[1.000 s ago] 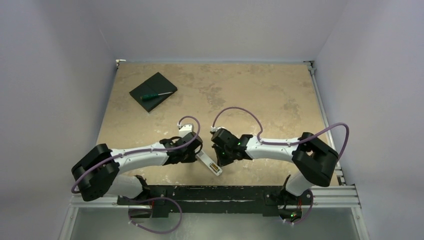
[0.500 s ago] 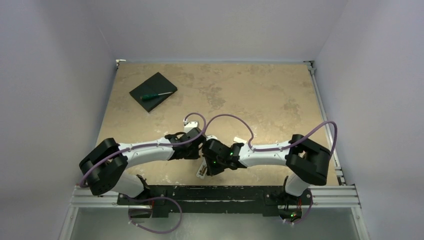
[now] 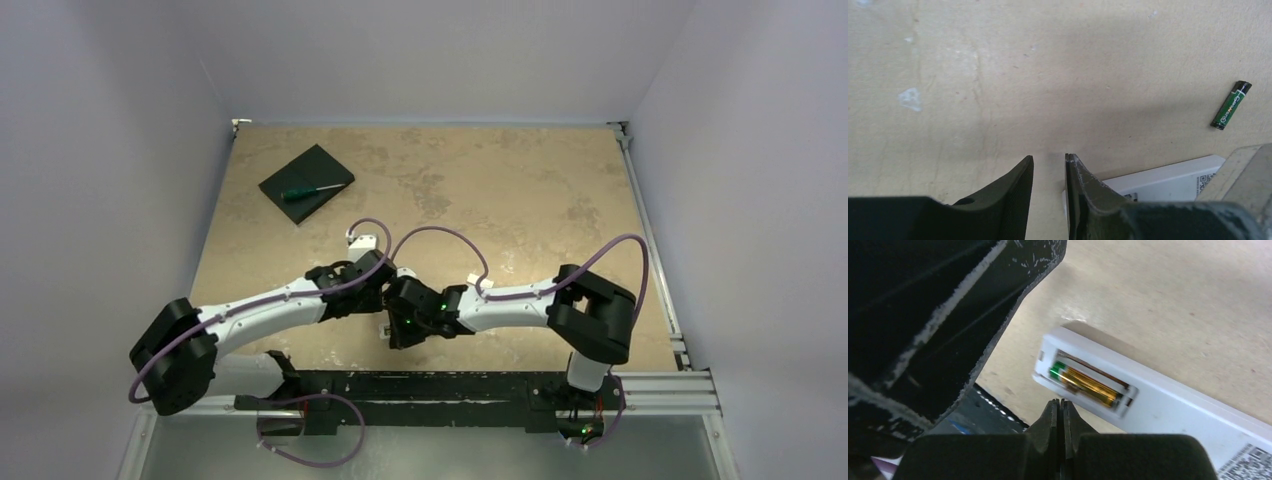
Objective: Load the batteries into the remote control
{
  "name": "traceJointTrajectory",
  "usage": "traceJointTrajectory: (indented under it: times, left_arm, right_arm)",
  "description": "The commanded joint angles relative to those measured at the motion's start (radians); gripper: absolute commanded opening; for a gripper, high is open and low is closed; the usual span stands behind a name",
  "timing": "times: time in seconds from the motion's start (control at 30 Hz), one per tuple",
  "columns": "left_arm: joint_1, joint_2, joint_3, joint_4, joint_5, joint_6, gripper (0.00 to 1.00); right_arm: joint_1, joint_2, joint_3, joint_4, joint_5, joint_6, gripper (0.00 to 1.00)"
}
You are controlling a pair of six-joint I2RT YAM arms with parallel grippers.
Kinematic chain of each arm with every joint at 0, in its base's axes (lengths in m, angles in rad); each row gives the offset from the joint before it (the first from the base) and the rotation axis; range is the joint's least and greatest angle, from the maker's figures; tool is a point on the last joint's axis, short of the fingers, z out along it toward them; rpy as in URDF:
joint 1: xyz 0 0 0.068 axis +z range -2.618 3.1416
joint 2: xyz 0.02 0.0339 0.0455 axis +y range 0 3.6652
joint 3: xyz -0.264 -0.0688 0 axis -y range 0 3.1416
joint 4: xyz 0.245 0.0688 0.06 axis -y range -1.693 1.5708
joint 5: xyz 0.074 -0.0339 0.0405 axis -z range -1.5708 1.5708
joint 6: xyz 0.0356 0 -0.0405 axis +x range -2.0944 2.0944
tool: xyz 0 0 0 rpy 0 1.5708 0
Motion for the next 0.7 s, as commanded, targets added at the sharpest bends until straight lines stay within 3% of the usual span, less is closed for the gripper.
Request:
traceJointTrajectory:
  times: [0.0, 0.4, 0.67]
  left_arm:
    - [-0.001, -0.112, 0.001, -0.074, -0.042, -0.023, 0.31]
    - [-0.001, -0.302, -0.078, -0.144, 0.002, -0.073, 0.32]
    - [-0.001, -0.383, -0.102, -0.121, 0.072, -0.064, 0.36]
  right_arm:
    - [0.001, 0.037, 0.074, 0.004, 0.013, 0.011, 0.0]
    - [0.001, -0.055, 0.105, -0.112, 0.075, -0.014, 0.0]
    - [-0.001, -0.156, 0.149, -0.287, 0.237, -0.056, 0.25]
